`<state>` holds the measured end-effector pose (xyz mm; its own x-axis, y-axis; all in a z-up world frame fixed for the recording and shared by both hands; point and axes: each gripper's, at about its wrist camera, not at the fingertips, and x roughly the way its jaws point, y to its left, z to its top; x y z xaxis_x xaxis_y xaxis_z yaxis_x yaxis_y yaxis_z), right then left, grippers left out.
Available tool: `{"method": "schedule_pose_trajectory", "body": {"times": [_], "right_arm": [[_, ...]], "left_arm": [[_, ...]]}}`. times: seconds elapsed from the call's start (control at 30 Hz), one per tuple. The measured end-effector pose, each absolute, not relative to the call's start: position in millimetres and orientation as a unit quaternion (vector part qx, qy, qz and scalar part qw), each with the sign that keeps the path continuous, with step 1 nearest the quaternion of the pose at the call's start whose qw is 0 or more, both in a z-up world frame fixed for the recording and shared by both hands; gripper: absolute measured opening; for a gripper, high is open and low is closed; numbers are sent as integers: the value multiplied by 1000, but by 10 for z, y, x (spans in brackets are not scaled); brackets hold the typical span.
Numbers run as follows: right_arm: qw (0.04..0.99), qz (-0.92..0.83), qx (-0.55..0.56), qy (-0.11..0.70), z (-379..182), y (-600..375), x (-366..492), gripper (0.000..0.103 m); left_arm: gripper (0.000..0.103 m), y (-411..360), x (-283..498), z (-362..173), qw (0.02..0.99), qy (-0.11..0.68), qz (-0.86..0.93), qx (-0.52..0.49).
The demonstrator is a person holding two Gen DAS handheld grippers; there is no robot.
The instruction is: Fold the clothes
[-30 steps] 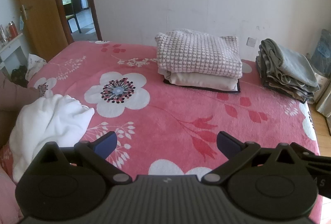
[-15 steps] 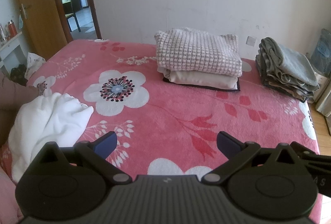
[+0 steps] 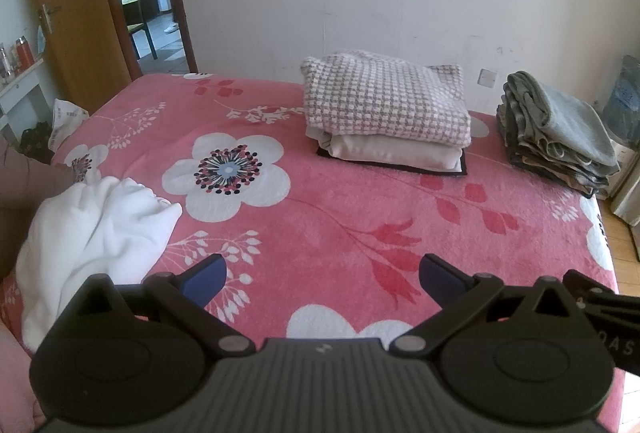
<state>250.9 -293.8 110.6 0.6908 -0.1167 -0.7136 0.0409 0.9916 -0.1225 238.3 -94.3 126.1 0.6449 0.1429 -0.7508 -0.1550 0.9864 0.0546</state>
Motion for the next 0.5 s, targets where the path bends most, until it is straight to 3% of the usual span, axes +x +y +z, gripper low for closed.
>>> {"method": "schedule_pose_trajectory", "body": {"times": [0.5], "right_arm": [[917,-44,-48,393,1094,-2932,2511,102]], "left_arm": [[103,-932,2400,1250,906,416,82,-8]]}}
